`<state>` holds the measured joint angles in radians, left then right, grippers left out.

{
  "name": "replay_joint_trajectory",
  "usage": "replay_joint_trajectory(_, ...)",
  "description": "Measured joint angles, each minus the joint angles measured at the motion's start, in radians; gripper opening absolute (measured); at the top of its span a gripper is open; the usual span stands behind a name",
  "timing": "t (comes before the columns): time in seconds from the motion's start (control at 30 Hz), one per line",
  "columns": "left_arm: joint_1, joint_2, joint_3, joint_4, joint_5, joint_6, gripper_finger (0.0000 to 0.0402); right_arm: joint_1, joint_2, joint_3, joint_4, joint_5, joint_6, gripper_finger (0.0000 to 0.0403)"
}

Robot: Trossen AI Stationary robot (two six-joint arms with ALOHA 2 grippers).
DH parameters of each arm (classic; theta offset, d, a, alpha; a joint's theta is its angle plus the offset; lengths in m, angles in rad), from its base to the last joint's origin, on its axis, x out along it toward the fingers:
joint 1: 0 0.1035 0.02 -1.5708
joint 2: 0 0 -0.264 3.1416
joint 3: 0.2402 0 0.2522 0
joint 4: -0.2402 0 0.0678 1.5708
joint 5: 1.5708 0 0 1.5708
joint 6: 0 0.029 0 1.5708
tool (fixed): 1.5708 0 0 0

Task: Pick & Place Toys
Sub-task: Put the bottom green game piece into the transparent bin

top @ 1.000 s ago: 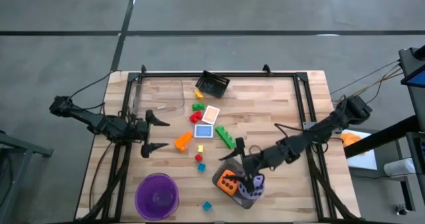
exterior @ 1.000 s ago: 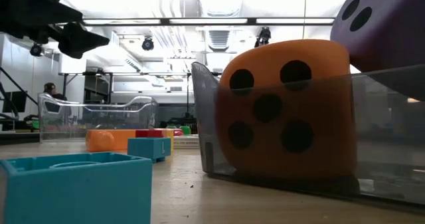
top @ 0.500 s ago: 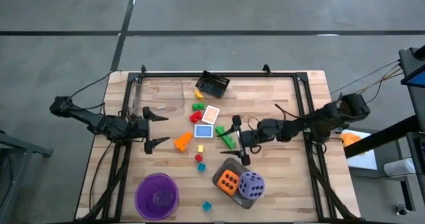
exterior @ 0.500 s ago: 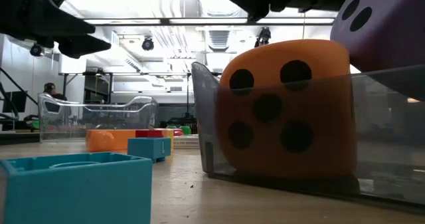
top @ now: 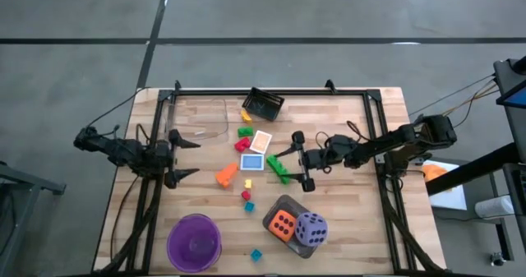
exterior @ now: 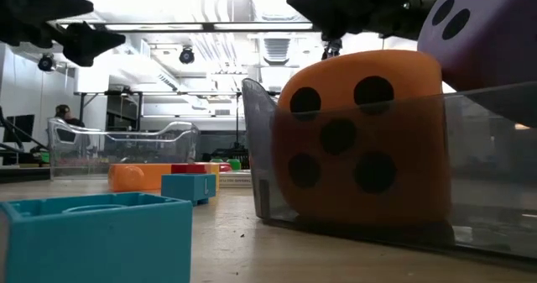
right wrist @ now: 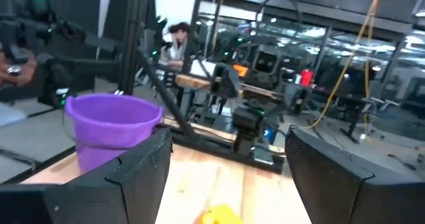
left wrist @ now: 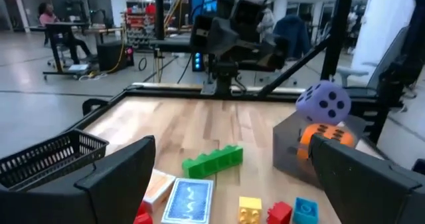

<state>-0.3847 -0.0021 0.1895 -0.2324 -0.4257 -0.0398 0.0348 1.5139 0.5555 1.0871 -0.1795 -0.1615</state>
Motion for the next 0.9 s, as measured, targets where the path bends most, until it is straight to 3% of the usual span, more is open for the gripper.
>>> replay_joint_trajectory(0.4,0.002,0.001,-0.113,0.056,0.019,-0.065,0.0398,-0.064,0.000,0.027,-0.132,0.064,0.091,0.0286)
replay_joint_trajectory(0.9,0.002,0.004,-0.110,0.044,-0.054,-0.058,0.0398,-0.134,0.047,0.441,-1.174,0.135,0.223,0.0286)
